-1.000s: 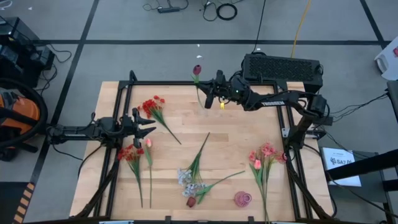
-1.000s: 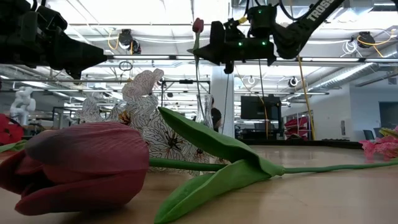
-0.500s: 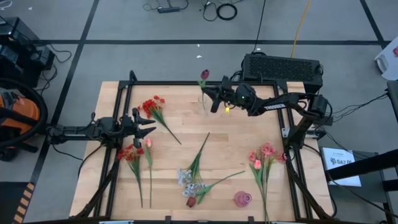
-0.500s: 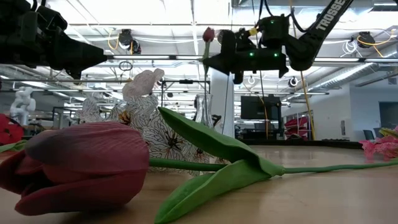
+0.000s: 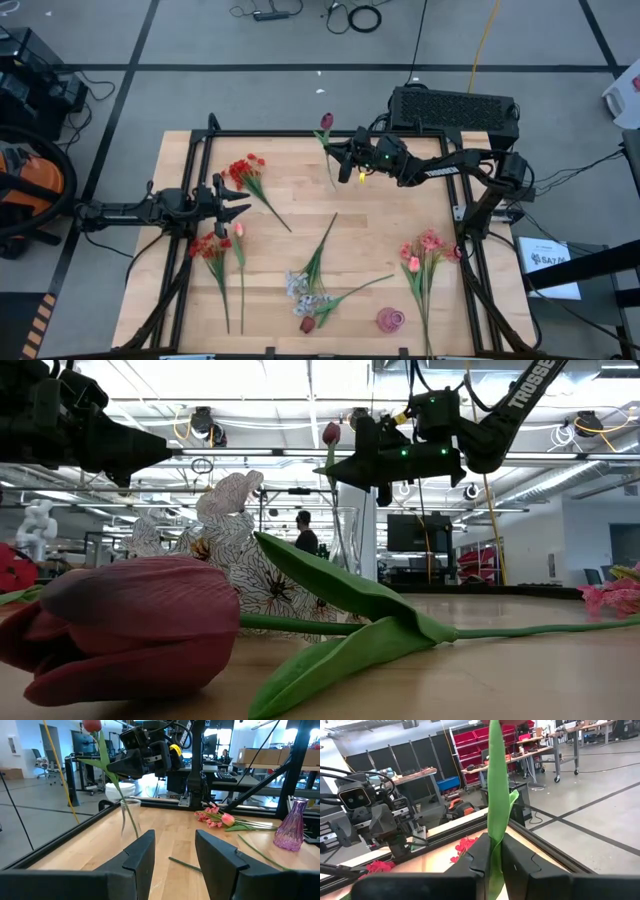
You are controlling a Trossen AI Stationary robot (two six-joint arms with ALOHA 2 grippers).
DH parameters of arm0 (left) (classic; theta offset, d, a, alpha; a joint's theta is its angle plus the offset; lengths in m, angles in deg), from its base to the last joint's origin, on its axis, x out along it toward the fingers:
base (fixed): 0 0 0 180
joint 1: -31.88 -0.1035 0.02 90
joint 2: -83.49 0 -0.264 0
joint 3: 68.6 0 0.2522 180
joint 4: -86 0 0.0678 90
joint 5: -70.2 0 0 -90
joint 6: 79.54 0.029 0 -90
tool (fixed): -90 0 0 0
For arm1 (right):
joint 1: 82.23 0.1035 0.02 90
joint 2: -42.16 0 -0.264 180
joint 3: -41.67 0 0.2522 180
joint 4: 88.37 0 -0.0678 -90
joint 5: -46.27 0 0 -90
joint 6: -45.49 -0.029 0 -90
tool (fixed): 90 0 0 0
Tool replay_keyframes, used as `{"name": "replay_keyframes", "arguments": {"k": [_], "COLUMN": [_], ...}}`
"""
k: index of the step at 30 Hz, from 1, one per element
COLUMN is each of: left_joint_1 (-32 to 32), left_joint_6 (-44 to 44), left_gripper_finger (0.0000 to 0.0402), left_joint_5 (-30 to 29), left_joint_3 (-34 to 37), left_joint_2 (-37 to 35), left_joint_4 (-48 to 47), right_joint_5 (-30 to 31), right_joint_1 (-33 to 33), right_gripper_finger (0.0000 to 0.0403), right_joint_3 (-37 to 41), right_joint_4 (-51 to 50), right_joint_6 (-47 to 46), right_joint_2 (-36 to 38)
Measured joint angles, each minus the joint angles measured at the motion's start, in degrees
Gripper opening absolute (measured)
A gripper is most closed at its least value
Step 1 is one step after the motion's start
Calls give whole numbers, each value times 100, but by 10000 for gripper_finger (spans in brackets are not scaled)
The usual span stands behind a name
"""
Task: Sort flowers into vase by color
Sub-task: Put the right dark red flower into the transparent vase, then put the left pink flower into the purple vase
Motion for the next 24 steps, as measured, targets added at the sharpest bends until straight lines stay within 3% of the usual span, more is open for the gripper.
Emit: {"name": "replay_keyframes", "arguments": {"k": [7,24], "left_joint_1": [1,1], "left_joint_6": [0,0], "left_gripper_finger": [148,148], "left_joint_5": [0,0], "left_joint_3": [2,2], "left_joint_2": [0,-1], "left_joint_4": [0,0], "right_joint_5": [0,-30], "right_joint_1": [0,1], "right_gripper_finger": [45,126], "right_joint_3": [0,-4], "right_joint_4": [-12,-570], "right_joint_6": [410,523], "right_joint_2": [0,259]}}
